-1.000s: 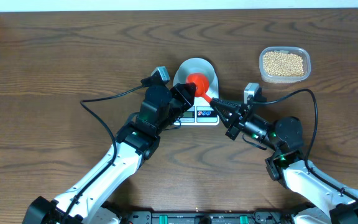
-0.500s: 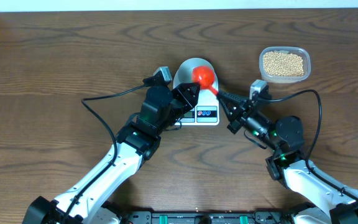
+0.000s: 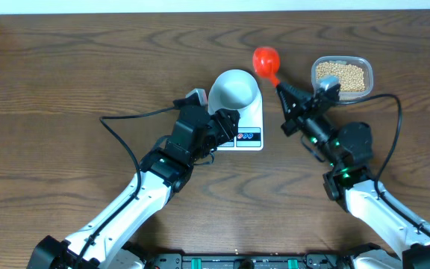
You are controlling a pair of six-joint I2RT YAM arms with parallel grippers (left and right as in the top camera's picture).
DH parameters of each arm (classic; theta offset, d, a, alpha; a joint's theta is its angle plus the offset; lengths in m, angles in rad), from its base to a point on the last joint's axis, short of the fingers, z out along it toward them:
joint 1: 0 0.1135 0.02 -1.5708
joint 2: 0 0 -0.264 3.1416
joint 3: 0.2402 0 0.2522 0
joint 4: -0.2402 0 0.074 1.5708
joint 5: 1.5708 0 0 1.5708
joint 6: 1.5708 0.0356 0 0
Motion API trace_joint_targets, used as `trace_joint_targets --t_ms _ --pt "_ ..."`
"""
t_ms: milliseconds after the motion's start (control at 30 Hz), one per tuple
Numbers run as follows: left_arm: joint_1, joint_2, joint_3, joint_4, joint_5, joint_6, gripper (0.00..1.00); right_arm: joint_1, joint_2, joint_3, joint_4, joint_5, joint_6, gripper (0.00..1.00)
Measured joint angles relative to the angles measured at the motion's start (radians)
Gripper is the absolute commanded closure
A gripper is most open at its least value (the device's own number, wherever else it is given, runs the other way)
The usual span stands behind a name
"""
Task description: Scoop item into bowl and weigh 50g on scale
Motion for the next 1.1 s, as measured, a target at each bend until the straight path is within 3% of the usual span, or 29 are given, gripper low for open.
trace_joint_targets --t_ms 167,233,367,400,467,533,633,733,1100 --pt "0.0 0.0 0.001 -0.087 -0.013 0.011 0.26 -0.04 0.0 0.049 0.005 0.005 -0.004 0.99" --pt "0.0 0.0 0.001 -0.124 -0.018 0.013 0.17 -0.047 0.0 0.071 0.014 0.008 -0.004 0.99" --pt "0.0 0.0 0.001 -0.158 -0.022 0.018 0.16 -0.051 0.0 0.116 0.023 0.01 -0.004 0.99" --pt "0.0 0.0 0.001 -0.159 -0.023 0.03 0.2 -0.051 0.0 0.124 0.024 0.011 -0.004 0.99" --pt "0.0 0.0 0.001 -0.158 -0.023 0.078 0.37 -0.051 0.0 0.131 0.027 0.021 -0.004 0.99" --pt "0.0 0.0 0.001 -0.159 -0.024 0.124 0.61 -0.051 0.0 0.132 0.026 0.042 -0.004 0.99" --pt "0.0 0.0 0.001 -0.159 -0.026 0.189 0.87 -0.052 0.0 0.132 0.024 0.066 -0.004 0.99" --pt "0.0 0.0 0.001 -0.159 -0.026 0.24 0.93 -0.056 0.0 0.132 0.023 0.079 -0.004 0.99" --pt "0.0 0.0 0.001 -0.161 0.033 0.462 0.92 -0.06 0.0 0.132 0.023 0.093 -0.004 0.99"
